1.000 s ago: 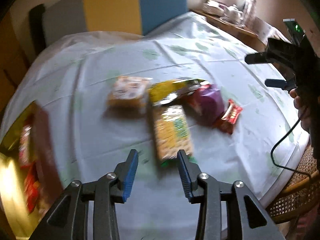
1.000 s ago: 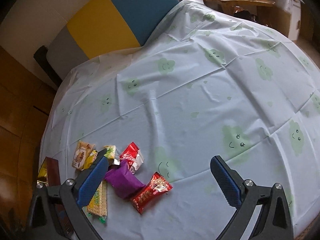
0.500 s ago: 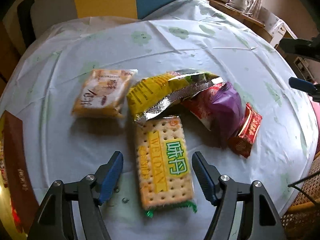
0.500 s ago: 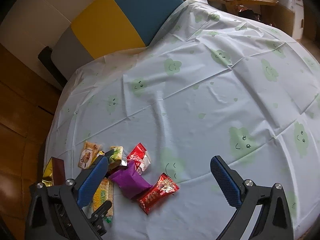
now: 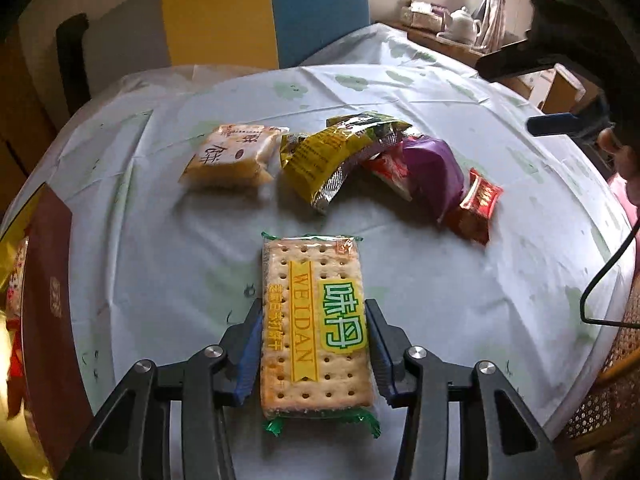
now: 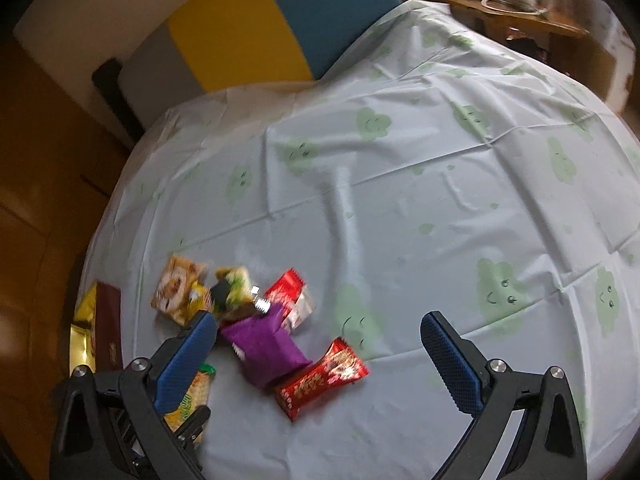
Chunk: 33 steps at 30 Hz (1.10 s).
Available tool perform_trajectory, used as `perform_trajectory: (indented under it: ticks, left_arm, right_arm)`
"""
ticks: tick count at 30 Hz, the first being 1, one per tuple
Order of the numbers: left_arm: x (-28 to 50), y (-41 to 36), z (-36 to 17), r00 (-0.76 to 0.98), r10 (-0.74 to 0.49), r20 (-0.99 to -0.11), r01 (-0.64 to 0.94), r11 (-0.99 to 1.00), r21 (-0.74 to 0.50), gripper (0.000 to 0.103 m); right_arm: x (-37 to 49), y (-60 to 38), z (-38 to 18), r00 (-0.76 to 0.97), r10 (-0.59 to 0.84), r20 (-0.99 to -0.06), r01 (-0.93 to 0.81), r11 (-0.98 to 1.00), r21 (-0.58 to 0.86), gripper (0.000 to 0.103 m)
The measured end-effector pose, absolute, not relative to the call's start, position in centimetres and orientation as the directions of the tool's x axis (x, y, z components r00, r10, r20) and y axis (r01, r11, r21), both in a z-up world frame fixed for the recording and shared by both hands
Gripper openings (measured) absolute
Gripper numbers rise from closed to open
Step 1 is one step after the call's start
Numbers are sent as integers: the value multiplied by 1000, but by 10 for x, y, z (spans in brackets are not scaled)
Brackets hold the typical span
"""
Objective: Organize snacks
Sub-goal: 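Move the left gripper to the cracker pack and grasp it, then lift the WEIDAN cracker pack with left while right grasps the purple pouch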
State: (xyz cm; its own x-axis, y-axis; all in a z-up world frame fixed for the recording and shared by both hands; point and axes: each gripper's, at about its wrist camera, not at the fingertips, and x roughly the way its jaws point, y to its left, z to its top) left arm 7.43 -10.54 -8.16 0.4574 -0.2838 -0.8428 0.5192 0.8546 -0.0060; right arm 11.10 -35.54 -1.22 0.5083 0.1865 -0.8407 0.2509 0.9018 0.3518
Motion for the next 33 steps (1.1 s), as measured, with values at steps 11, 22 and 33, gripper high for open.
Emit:
perform_trajectory:
  ticks: [11,22,33]
  left_arm:
    - [62,-91,-84,505,-322,-801,507,862,-27,48]
    - [59,-90,-83,517,-335,-788,491,870,-48,48]
    - [60,-90,-83,517,-338,-787,492,869,-51,48]
  right_arm:
    - [116,-312,-25,459,173,-871,84,968,236,95]
    - [126,-269,-50,398,135,-907,-48,991,127,94]
    - [120,-242,-53,379,171,-909,-207,974,97,35]
